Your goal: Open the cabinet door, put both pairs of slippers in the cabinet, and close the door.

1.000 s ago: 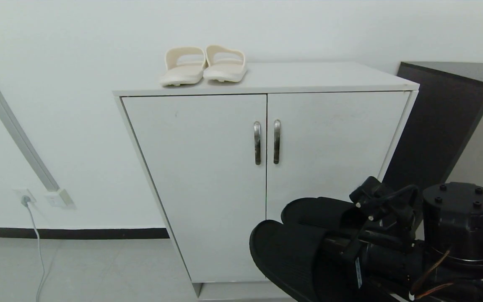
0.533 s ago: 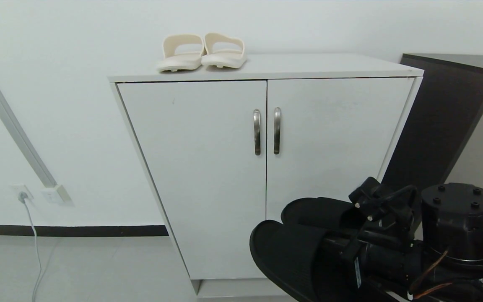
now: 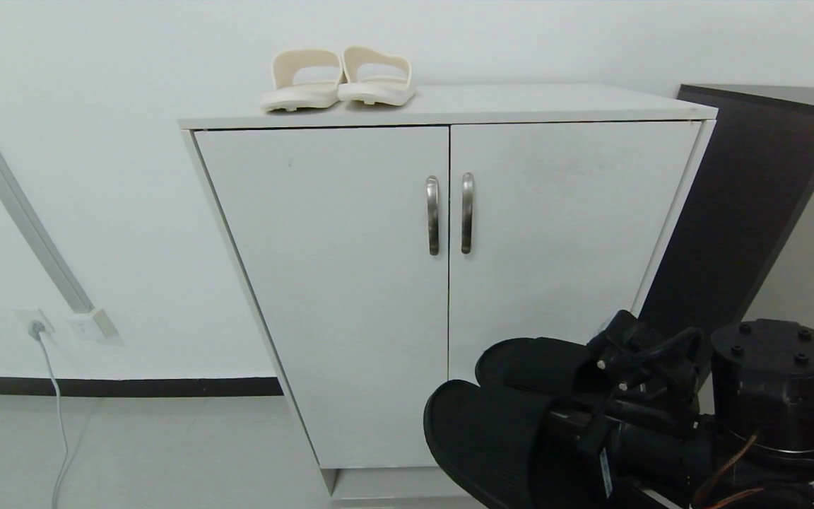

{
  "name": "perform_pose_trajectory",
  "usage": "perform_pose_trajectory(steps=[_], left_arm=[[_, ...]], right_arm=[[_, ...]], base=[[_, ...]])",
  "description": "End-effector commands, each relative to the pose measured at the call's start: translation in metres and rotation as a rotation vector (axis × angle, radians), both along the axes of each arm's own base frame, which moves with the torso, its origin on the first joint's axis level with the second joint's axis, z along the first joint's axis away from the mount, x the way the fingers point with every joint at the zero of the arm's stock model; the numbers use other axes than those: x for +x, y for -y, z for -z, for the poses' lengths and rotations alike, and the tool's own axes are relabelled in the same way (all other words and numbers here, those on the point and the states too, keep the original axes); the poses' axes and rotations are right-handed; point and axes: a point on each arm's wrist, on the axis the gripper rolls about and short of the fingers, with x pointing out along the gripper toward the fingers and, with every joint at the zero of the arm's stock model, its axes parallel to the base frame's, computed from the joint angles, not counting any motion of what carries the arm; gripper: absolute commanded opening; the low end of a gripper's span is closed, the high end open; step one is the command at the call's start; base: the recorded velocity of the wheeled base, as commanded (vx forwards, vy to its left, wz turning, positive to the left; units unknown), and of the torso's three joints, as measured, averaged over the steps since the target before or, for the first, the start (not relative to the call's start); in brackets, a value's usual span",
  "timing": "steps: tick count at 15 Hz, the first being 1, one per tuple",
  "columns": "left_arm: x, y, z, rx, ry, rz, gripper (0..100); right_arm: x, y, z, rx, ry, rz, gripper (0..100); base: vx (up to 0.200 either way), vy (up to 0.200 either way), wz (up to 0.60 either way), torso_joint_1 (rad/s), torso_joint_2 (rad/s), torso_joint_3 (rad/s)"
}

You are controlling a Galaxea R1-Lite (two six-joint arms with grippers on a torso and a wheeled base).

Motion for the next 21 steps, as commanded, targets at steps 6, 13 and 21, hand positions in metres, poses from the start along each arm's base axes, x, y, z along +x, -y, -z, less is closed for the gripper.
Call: perform_pose_trajectory(steps=[6, 13, 21], left_arm=[[0.062, 0.01, -0.104, 0.049, -0.166, 0.468, 100], [0.135, 0.044, -0.145, 0.201, -0.157, 0.794, 100], [0.206, 0.132, -0.156, 0.067, -0.139, 1.057, 100]], right_arm=[[-0.001, 0.001, 0.001, 0.0, -0.006, 0.001, 0], [-0.001, 0.0, 0.003, -0.006, -0.014, -0.001, 0], [-0.001, -0.004, 0.01, -0.023, -0.036, -0.014, 0]], base=[[0.0, 0.0, 0.0, 0.0, 0.0, 0.0], [0.0, 0.0, 0.0, 0.0, 0.0, 0.0], [0.0, 0.0, 0.0, 0.0, 0.0, 0.0]])
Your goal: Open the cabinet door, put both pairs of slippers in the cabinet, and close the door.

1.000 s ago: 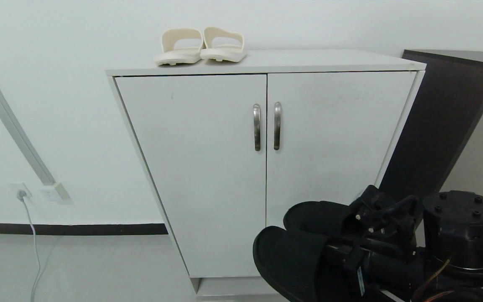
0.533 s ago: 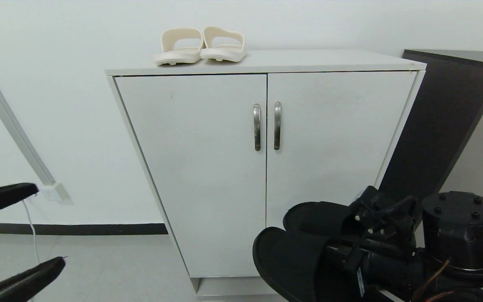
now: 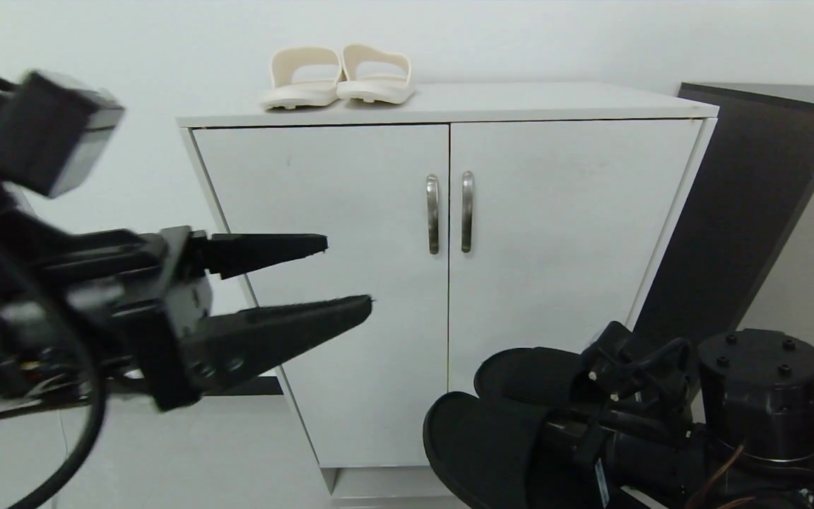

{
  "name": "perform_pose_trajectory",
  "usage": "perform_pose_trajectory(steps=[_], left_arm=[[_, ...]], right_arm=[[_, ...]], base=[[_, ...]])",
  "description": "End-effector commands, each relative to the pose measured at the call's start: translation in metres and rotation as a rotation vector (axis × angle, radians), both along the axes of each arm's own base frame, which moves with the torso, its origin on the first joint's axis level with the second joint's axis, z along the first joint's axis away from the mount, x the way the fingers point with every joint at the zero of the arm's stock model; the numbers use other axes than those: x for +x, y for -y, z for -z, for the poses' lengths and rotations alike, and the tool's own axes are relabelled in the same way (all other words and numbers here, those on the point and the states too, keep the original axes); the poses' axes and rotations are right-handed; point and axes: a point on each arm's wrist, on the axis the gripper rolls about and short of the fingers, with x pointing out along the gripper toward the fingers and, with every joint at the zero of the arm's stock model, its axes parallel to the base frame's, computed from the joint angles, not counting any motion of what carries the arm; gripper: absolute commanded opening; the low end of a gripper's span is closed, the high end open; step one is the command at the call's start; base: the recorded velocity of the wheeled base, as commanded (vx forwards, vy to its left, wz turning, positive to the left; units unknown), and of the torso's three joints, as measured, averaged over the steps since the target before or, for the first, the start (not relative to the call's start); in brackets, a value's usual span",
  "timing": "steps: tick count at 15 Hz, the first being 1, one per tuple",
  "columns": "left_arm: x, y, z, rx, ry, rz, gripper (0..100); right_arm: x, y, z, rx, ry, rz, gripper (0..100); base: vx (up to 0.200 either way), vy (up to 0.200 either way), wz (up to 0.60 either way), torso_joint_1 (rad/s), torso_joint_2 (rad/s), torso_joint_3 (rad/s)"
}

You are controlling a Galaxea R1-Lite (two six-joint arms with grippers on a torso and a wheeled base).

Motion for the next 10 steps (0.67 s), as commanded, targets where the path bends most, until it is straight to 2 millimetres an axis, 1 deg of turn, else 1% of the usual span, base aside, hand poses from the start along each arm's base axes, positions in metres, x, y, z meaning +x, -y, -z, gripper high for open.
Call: perform_pose_trajectory(steps=[1, 2, 3, 4, 5, 8, 10], left_arm=[[0.03, 0.039, 0.012, 0.023, -0.052, 0.022, 100], [0.038, 0.061, 0.014, 0.026, -0.056, -0.002, 100], [0.041, 0.078, 0.014, 0.013, -0.071, 0.002, 100], [0.043, 0.086, 0.013, 0.004, -0.082, 0.007, 100], [0.048, 0.105, 0.012, -0.014, -0.109, 0.031, 100], [0.061, 0.126, 0.012, -0.02, -0.127, 0.096, 100], [0.071, 0.134, 0.004, -0.078, -0.194, 0.144, 100]], right_arm=[[0.0, -0.002, 0.002, -0.005, -0.005, -0.006, 0], [-0.001, -0.002, 0.002, -0.004, -0.008, -0.006, 0], [0.0, -0.002, 0.003, -0.007, -0.01, -0.005, 0], [0.0, -0.002, 0.003, -0.007, -0.01, -0.005, 0], [0.0, -0.002, 0.004, -0.01, -0.013, -0.006, 0], [0.0, -0.003, 0.007, -0.019, -0.021, -0.007, 0], [0.0, -0.002, 0.007, -0.017, -0.019, -0.007, 0]], base=[[0.0, 0.0, 0.0, 0.0, 0.0, 0.0], [0.0, 0.0, 0.0, 0.0, 0.0, 0.0], [0.0, 0.0, 0.0, 0.0, 0.0, 0.0], [0.0, 0.0, 0.0, 0.0, 0.0, 0.0], [0.0, 0.0, 0.0, 0.0, 0.0, 0.0], [0.0, 0.0, 0.0, 0.0, 0.0, 0.0], [0.0, 0.0, 0.0, 0.0, 0.0, 0.0]])
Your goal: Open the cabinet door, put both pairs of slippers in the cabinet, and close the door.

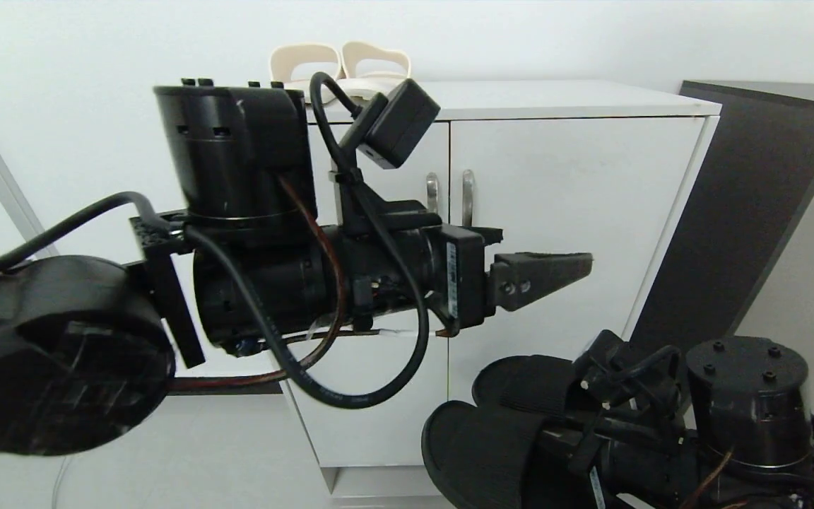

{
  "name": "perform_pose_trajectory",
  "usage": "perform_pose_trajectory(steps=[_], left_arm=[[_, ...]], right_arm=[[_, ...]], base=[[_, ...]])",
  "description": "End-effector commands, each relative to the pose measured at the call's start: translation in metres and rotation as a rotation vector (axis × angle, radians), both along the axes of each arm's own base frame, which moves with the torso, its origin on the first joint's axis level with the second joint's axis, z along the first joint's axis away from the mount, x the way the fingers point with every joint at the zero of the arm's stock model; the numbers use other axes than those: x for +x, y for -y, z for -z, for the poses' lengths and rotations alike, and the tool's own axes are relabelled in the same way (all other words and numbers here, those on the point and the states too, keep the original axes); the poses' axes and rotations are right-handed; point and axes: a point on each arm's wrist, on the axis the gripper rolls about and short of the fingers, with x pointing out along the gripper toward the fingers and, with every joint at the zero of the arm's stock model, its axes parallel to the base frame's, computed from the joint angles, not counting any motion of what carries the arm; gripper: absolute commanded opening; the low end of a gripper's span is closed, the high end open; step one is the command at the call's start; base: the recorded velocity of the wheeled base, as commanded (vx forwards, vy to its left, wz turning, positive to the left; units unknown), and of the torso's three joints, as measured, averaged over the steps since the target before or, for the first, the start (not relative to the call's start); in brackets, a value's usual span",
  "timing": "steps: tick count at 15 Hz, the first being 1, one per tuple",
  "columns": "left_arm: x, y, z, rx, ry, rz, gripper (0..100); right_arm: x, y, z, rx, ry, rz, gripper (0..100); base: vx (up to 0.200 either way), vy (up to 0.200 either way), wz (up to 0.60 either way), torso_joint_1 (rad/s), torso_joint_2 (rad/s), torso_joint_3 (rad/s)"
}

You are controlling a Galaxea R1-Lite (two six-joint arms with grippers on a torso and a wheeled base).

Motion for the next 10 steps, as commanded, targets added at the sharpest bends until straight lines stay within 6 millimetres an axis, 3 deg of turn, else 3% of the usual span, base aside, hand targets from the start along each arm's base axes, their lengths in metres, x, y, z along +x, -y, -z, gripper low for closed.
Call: perform_pose_trajectory(steps=[1, 5, 10], left_arm=[[0.024, 0.008, 0.0, -0.031, -0.067, 0.021, 100], [0.051, -0.003, 0.004, -0.048, -0.131, 0.046, 100], [0.067, -0.02, 0.002, -0.057, -0.143, -0.025, 100]], right_arm=[[0.0, 0.0, 0.0, 0.001, 0.002, 0.001, 0], [0.001, 0.0, 0.0, 0.006, 0.009, 0.005, 0], [0.002, -0.001, 0.001, 0.002, 0.007, 0.004, 0]], base=[[0.0, 0.0, 0.0, 0.0, 0.0, 0.0], [0.0, 0.0, 0.0, 0.0, 0.0, 0.0], [0.0, 0.0, 0.0, 0.0, 0.0, 0.0]])
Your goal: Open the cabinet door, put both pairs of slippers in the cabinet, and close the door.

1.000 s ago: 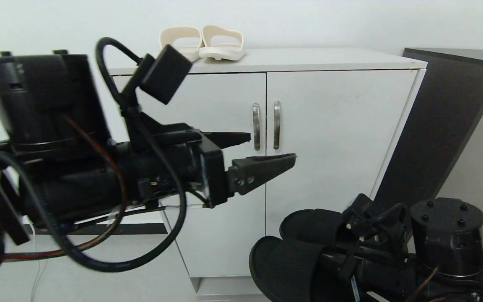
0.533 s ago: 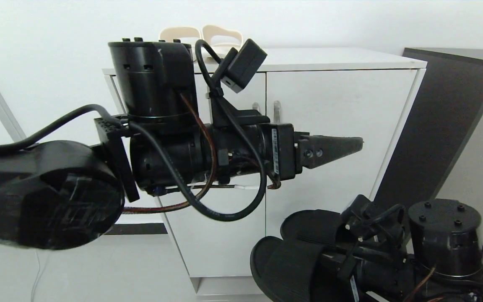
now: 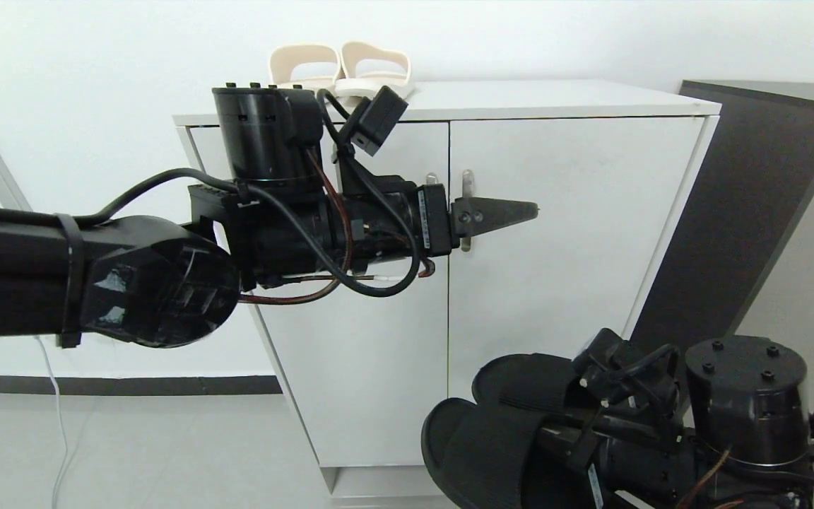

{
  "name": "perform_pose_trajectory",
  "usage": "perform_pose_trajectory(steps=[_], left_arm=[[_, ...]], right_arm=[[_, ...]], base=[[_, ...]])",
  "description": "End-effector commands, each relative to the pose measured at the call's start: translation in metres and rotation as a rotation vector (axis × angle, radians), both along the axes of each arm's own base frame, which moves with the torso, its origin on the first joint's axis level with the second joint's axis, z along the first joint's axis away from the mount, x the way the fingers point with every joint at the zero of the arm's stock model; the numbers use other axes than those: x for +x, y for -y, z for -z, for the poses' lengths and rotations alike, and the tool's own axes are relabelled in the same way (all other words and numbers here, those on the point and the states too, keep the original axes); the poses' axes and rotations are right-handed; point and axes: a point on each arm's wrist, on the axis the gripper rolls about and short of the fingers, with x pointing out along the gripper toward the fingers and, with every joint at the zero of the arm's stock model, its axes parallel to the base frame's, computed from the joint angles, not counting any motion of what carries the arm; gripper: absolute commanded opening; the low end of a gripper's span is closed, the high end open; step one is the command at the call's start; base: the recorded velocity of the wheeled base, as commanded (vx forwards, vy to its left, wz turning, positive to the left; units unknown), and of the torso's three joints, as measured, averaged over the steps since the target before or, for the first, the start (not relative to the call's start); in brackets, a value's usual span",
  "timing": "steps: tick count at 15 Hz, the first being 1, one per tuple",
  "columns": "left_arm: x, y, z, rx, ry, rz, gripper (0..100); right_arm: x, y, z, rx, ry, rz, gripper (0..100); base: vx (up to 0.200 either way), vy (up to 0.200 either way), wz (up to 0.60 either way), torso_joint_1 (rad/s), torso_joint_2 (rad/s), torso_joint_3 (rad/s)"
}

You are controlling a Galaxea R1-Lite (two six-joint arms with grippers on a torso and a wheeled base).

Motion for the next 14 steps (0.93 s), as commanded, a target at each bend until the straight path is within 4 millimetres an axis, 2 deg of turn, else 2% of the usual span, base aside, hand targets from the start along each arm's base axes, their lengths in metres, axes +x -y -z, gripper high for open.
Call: perform_pose_trajectory(steps=[1, 5, 14], left_arm=[[0.004, -0.005, -0.003, 0.001, -0.002, -0.022, 100], [0.012, -0.002, -0.006, 0.0, 0.01, -0.089, 100], [0.035, 0.011, 0.005, 0.017, 0.011, -0.144, 100]], right_arm=[[0.0, 0.0, 0.0, -0.001, -0.001, -0.001, 0], [0.0, 0.0, 0.001, -0.003, -0.003, -0.001, 0], [0.001, -0.001, 0.003, -0.009, -0.006, -0.001, 0]], base=[[0.0, 0.0, 0.0, 0.0, 0.0, 0.0], [0.0, 0.0, 0.0, 0.0, 0.0, 0.0], [0.0, 0.0, 0.0, 0.0, 0.0, 0.0]])
